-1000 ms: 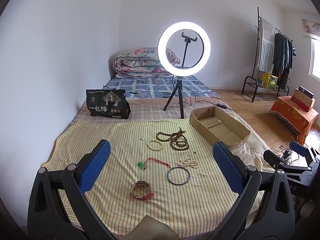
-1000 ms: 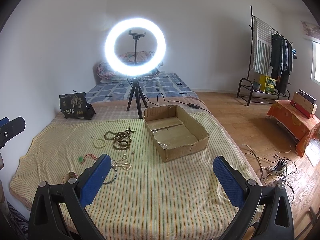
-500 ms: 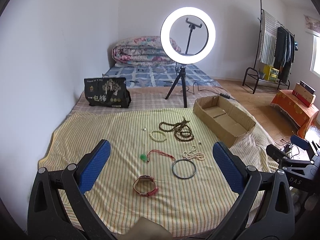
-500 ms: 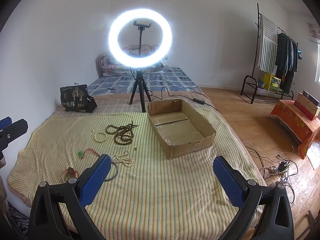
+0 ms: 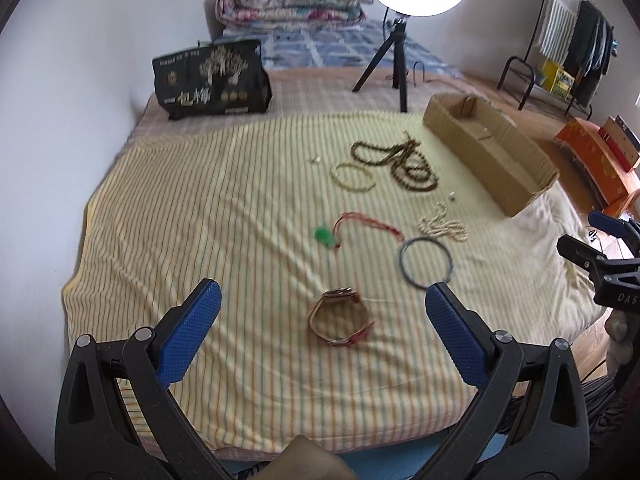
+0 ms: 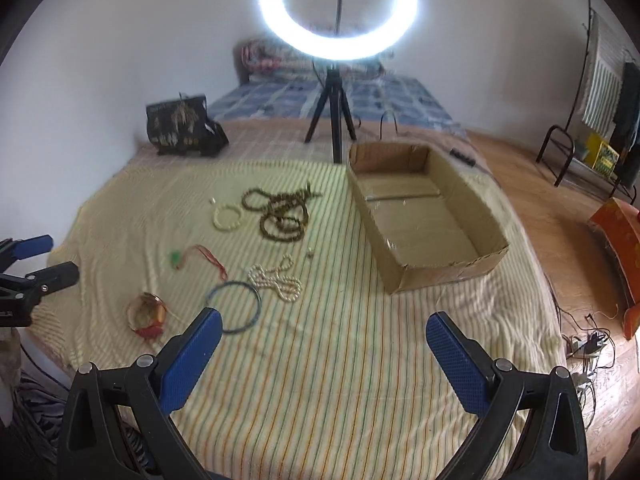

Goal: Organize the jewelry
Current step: 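Lower the left tool to the watch while the right tool approaches the blue bangle, then close the left tool on the watch while the right tool grips the blue bangle, then carry the watch and bangle into the box and open both tools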

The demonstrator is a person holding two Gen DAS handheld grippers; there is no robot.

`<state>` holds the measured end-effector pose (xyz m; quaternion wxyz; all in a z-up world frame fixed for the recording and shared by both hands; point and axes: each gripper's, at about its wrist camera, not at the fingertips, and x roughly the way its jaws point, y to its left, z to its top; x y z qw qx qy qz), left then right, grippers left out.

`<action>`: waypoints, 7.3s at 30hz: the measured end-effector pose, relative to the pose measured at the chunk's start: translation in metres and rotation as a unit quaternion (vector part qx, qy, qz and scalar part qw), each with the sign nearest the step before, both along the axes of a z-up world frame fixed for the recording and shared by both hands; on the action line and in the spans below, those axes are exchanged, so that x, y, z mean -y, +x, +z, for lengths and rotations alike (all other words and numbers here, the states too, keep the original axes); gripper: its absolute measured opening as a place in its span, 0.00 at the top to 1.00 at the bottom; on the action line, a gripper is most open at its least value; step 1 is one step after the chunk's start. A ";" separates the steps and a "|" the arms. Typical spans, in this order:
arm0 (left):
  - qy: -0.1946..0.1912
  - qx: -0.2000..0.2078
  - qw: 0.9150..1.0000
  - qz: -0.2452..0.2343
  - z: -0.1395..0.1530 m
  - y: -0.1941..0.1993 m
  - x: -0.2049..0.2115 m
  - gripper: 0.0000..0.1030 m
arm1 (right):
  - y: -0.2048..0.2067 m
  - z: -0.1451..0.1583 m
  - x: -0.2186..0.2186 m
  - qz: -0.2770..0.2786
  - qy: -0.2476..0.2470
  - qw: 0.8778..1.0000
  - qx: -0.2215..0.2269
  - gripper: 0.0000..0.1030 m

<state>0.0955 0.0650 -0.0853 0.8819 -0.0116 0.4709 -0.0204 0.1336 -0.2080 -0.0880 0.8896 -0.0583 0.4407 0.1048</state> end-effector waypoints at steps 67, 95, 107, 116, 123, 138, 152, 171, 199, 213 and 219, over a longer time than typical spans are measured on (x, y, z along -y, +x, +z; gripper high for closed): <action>-0.078 -0.093 0.991 0.057 -0.122 0.027 -0.031 0.49 | 0.045 -0.131 -0.111 0.047 -0.014 0.997 -0.065 0.06; -0.084 -0.079 0.992 0.047 -0.118 0.026 -0.025 0.94 | 0.028 -0.109 -0.110 0.083 -0.010 0.995 -0.050 0.28; -0.088 -0.049 0.994 0.042 -0.095 0.020 -0.021 0.94 | 0.022 -0.072 -0.090 0.088 -0.020 0.996 -0.018 0.28; -0.089 -0.029 0.995 0.025 -0.072 0.022 -0.006 0.94 | 0.027 -0.033 -0.048 0.072 -0.028 0.997 0.013 0.28; -0.092 -0.011 0.996 0.011 -0.053 0.039 0.013 0.94 | 0.039 -0.016 -0.009 0.047 -0.030 0.998 0.024 0.28; -0.112 0.015 0.993 -0.023 -0.026 0.103 0.066 0.94 | 0.078 -0.007 0.056 0.002 -0.037 0.999 0.026 0.28; -0.114 0.027 0.991 -0.064 -0.017 0.186 0.134 0.94 | 0.120 -0.020 0.090 -0.020 -0.038 0.999 0.013 0.28; -0.111 0.012 0.990 -0.091 -0.040 0.282 0.210 0.94 | 0.166 -0.047 0.125 -0.052 -0.016 0.998 -0.007 0.28; -0.102 0.052 0.989 -0.098 -0.021 0.282 0.223 0.47 | 0.166 -0.048 0.112 -0.043 -0.017 0.999 0.004 0.14; -0.089 0.069 0.989 -0.096 0.008 0.257 0.210 0.47 | 0.149 -0.026 0.107 -0.046 -0.016 0.999 0.020 0.13; -0.084 0.082 0.988 -0.097 0.024 0.243 0.204 0.47 | 0.139 -0.016 0.102 -0.044 -0.017 0.999 0.027 0.13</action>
